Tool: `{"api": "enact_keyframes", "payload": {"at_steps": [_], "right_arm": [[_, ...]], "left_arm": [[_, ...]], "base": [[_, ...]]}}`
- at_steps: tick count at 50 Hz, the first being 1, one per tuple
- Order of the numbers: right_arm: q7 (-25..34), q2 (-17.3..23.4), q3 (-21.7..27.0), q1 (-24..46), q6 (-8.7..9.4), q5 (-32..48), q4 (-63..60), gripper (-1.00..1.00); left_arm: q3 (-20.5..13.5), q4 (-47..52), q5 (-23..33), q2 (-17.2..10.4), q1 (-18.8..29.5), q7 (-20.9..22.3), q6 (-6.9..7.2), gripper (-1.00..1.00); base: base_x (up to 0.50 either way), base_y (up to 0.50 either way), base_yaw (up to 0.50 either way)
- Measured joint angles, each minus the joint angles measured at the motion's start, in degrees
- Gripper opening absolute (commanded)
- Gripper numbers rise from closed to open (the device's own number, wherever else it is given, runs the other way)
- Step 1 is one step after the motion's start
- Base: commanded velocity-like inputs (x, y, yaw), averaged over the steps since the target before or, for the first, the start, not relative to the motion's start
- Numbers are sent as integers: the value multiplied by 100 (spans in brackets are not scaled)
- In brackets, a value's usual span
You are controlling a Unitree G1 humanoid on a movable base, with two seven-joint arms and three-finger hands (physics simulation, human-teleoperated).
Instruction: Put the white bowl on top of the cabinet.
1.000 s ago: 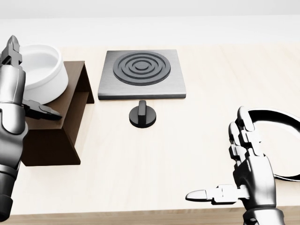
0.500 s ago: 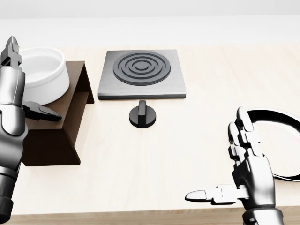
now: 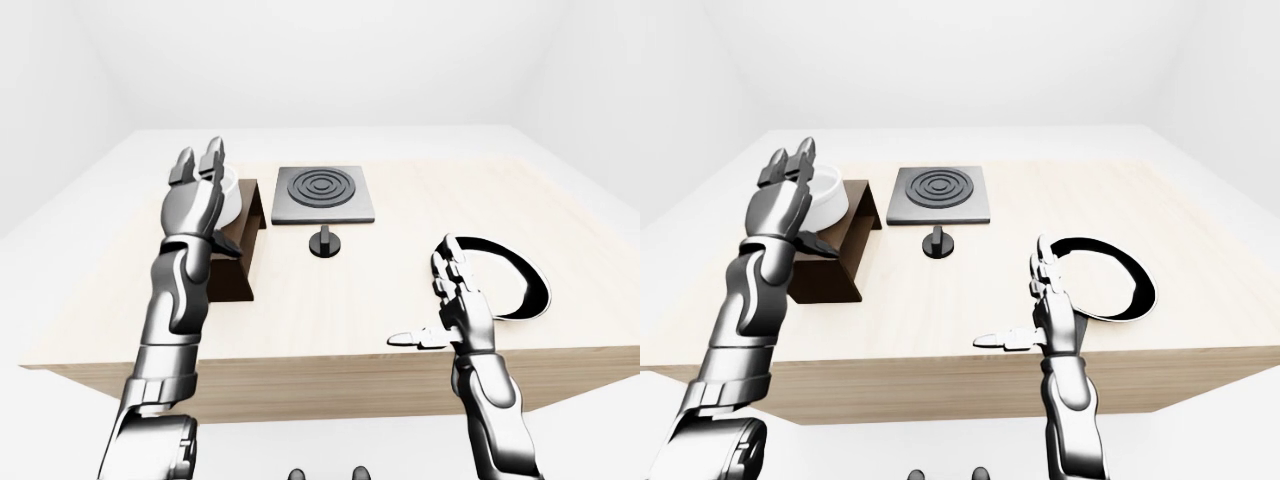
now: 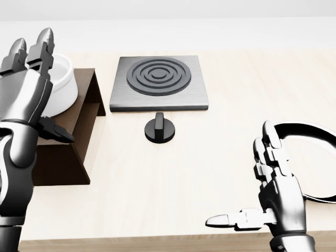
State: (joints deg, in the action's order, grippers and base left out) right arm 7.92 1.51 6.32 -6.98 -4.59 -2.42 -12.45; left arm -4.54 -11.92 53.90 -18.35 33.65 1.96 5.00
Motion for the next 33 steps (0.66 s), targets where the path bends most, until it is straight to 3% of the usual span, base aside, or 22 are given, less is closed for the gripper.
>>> {"api": "enact_keyframes", "payload": {"at_steps": [10, 18, 25, 31, 33], "right_arm": [[-92, 9, 4, 72, -14, 77, 28, 100], [-321, 77, 35, 436, 239, 243, -56, 100], [-581, 176, 62, 970, 562, 360, 14, 100], [-782, 277, 117, 1376, 958, 348, -111, 100], [-836, 306, 136, 1476, 959, 329, -198, 100]], "left_arm": [[82, 1819, 921, 528, -661, 929, 0, 100], [281, 3493, 1168, 1119, -1293, 1394, 0, 100], [488, 4533, 513, 1560, -2028, 1370, 0, 100], [517, 4860, -394, 1713, -2660, 1016, 0, 100], [514, 4908, -717, 1739, -2861, 905, 0, 100]], "base": [[0, 0, 0], [0, 0, 0], [0, 0, 0], [0, 0, 0], [0, 0, 0]]}}
